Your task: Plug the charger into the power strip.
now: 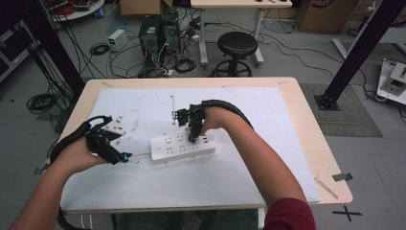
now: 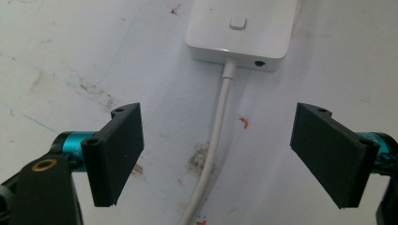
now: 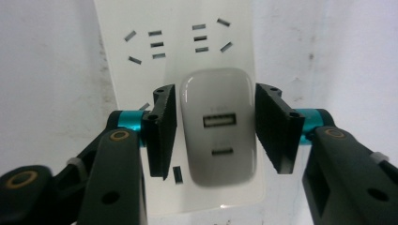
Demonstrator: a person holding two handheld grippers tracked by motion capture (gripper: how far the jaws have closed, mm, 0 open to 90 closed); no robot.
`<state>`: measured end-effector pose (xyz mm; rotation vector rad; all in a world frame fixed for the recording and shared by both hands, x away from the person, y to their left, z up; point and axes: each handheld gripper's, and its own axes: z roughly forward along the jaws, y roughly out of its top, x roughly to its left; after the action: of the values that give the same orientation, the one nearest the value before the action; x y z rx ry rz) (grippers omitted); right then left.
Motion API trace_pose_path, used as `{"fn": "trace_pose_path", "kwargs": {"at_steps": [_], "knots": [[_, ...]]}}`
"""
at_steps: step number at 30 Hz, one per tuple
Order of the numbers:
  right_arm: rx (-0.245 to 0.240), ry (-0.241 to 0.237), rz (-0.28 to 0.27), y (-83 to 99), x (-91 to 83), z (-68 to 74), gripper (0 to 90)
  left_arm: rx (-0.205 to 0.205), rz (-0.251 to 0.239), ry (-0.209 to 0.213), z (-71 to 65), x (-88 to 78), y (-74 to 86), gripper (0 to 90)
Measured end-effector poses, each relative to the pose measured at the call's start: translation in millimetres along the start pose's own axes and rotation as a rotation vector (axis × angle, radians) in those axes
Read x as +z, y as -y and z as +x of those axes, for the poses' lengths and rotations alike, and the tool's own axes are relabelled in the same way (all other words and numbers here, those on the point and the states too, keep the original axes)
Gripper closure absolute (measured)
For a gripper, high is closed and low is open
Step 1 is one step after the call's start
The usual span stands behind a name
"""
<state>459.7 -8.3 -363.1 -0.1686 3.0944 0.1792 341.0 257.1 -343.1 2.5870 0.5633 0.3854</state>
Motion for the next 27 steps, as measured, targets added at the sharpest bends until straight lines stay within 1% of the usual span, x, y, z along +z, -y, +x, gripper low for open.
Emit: {"fn": "trace_pose_path", "kwargs": {"at_steps": [1, 2, 3, 4, 5, 6, 7, 8, 9, 10, 11, 12, 13, 14, 15, 16, 17, 18, 19, 20, 21, 22, 23, 24, 25, 26, 27], "knots": [[0.000, 0.000, 0.000, 0.0, 0.0, 0.0, 51.8, 0.000, 0.000, 0.000, 0.0, 0.0, 0.0, 17.6], [0.018, 0.009, -0.033, 3.9, -6.3, 0.3, 45.9, 0.001, -0.012, -0.002, 0.1, -1.1, -0.2, 17.6], [0.018, 0.009, -0.033, 3.9, -6.3, 0.3, 45.9, 0.001, -0.012, -0.002, 0.1, -1.1, -0.2, 17.6], [0.059, 0.002, -0.095, 11.5, -17.0, 2.2, 42.9, 0.003, -0.018, -0.006, 0.5, -1.7, -0.3, 17.6], [0.101, 0.013, -0.143, 17.2, -23.7, 4.8, 38.5, 0.002, -0.022, -0.008, 0.9, -2.0, -0.3, 17.6], [0.133, 0.008, -0.184, 21.9, -27.6, 5.7, 36.4, 0.000, -0.030, -0.010, 1.1, -1.9, -0.3, 17.6], [0.133, 0.008, -0.184, 21.9, -27.6, 5.7, 36.4, 0.000, -0.030, -0.010, 1.1, -1.9, -0.3, 17.6], [0.174, 0.002, -0.238, 27.9, -31.3, 7.3, 36.2, 0.011, -0.042, -0.015, 2.2, -2.7, -0.8, 17.6], [0.223, -0.005, -0.304, 37.0, -37.0, 11.8, 33.4, 0.005, -0.054, -0.017, 2.3, -2.8, -1.1, 17.6], [0.223, -0.005, -0.304, 37.0, -37.0, 11.8, 33.4, 0.005, -0.054, -0.017, 2.3, -2.8, -1.1, 17.6], [0.243, -0.001, -0.333, 41.0, -39.2, 14.4, 33.4, 0.005, -0.054, -0.017, 2.3, -2.8, -1.1, 17.6], [0.243, -0.001, -0.333, 41.0, -39.2, 14.4, 32.9, 0.005, -0.054, -0.017, 2.3, -2.8, -1.1, 17.6], [0.289, 0.013, -0.432, 57.3, -47.1, 26.3, 29.1, 0.021, -0.087, -0.020, 3.3, -3.5, -3.3, 17.6], [0.289, 0.013, -0.432, 57.3, -47.1, 26.3, 29.1, 0.022, -0.098, -0.020, 3.0, -3.5, -3.7, 17.6], [0.318, 0.020, -0.460, 63.6, -50.2, 31.4, 26.9, 0.024, -0.120, -0.018, 2.3, -3.8, -4.2, 17.6], [0.337, 0.025, -0.478, 67.2, -52.0, 35.2, 25.8, 0.024, -0.120, -0.018, 2.3, -3.8, -4.2, 17.6], [0.337, 0.025, -0.478, 67.2, -52.0, 35.2, 25.8, 0.029, -0.137, -0.019, 1.9, -4.4, -4.5, 17.6], [0.342, 0.032, -0.509, 71.9, -53.5, 39.4, 25.0, 0.035, -0.145, -0.015, 2.0, -5.0, -4.5, 17.6], [0.356, 0.042, -0.520, 75.3, -54.7, 43.8, 24.4, 0.033, -0.161, -0.012, 1.8, -5.2, -4.6, 17.6], [0.356, 0.042, -0.520, 75.3, -54.7, 43.8, 24.4, 0.033, -0.161, -0.012, 1.8, -5.2, -4.6, 17.6], [0.384, 0.052, -0.563, 86.7, -57.2, 57.2, 22.0, 0.033, -0.193, -0.008, 1.6, -5.8, -4.5, 17.6], [0.384, 0.052, -0.563, 86.7, -57.2, 57.2, 22.0, 0.026, -0.216, -0.006, 1.5, -5.7, -4.3, 17.6], [0.398, 0.063, -0.576, 90.4, -57.9, 61.5, 21.2, 0.029, -0.232, -0.003, 1.7, -6.1, -4.3, 17.6], [0.403, 0.067, -0.594, 94.5, -58.1, 65.3, 21.2, 0.021, -0.262, 0.004, 1.5, -5.7, -4.1, 17.6], [0.414, 0.061, -0.605, 98.5, -58.5, 69.6, 21.2, 0.022, -0.277, 0.012, 2.2, -6.1, -4.1, 17.6], [0.414, 0.061, -0.605, 98.5, -58.5, 69.6, 21.2, 0.022, -0.277, 0.012, 2.2, -6.1, -4.1, 17.6], [0.414, 0.063, -0.621, 102.9, -58.2, 72.8, 21.2, 0.022, -0.277, 0.012, 2.2, -6.1, -4.1, 17.6]]}}
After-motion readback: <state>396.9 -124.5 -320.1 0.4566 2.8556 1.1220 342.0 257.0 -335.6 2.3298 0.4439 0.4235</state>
